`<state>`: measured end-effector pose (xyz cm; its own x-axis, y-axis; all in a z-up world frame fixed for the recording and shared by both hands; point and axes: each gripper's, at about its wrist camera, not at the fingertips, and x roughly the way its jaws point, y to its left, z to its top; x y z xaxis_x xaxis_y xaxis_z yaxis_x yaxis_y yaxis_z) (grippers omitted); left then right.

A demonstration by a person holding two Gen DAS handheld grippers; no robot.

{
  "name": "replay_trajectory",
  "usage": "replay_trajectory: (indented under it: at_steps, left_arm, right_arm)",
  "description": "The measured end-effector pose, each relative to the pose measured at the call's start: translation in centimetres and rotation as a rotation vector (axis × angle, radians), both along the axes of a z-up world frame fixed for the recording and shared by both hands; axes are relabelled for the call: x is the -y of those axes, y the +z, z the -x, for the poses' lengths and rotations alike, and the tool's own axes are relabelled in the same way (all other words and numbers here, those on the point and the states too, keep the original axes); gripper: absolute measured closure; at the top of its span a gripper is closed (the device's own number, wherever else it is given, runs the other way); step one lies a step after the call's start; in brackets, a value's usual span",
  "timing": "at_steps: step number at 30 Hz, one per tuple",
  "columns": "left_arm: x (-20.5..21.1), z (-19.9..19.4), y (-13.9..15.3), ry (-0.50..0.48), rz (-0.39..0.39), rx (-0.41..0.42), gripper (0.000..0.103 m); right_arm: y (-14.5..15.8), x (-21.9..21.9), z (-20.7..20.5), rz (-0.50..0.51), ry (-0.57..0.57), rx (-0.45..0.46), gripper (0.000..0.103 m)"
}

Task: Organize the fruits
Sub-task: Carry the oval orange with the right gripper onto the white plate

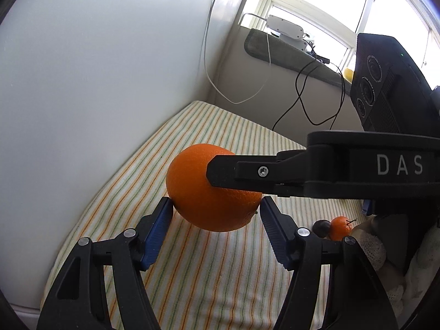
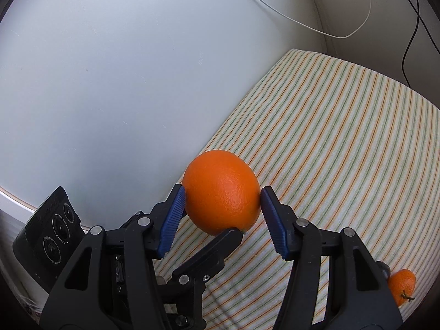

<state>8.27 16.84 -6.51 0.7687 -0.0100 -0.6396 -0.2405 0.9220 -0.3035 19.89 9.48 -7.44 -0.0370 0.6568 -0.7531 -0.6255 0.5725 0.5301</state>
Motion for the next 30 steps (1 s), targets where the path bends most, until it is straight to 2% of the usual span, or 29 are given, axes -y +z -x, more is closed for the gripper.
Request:
replay_trajectory:
  at_steps: [11, 21, 30]
  left_arm:
    - [4.9, -1.0, 2.1, -0.082, -0.020, 0.039, 0.038]
    - [10.0, -2.3, 2.6, -0.179, -0.032, 0.065, 0.038]
    - [14.1, -4.4, 2.8, -0.257, -0.029, 0.070, 0.038]
  right_arm:
    - [3.1, 6.1, 0.1, -0.025, -0.079, 0.036, 0.044]
    - [5.7, 13.0, -0.3, -0.041, -0.167, 0.068, 0.044]
    - [6.7, 18.5, -1.1, -0.038, -0.237, 0.089, 0.044]
